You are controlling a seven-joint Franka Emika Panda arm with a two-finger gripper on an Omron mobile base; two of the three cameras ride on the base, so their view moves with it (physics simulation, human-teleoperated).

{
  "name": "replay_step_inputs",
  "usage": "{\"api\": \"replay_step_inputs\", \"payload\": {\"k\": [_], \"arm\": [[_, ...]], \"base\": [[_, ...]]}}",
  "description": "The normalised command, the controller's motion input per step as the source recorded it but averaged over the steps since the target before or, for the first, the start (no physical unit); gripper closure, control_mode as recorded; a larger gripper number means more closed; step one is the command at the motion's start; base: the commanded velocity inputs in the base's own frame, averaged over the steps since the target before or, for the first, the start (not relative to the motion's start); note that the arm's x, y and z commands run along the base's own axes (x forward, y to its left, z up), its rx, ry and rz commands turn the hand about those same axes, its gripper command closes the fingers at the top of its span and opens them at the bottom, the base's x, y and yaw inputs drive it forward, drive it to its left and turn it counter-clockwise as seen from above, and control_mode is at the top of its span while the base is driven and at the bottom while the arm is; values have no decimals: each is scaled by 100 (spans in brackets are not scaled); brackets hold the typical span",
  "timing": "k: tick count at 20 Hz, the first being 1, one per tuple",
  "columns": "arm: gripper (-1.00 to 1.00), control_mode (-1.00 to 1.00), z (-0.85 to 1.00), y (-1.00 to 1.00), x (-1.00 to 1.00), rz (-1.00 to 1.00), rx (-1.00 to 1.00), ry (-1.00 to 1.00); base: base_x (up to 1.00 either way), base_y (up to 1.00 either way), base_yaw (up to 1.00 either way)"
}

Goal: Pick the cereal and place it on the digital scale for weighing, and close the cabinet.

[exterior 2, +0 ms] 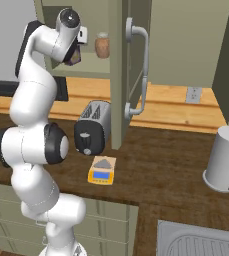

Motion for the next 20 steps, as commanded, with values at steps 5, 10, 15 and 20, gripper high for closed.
{"api": "replay_step_inputs", "payload": {"k": [5, 10, 15, 20], "arm": [[-100, -100, 0, -31, 5, 0, 3, 4], [-100, -100, -4, 15, 21, 0, -1, 1], [-100, -100, -11, 28, 41, -1, -1, 4], [-100, -100, -6, 6, 43, -3, 0, 8]], "base": [[0, 0, 0], [0, 0, 0], [0, 0, 0], [0, 0, 0]]}}
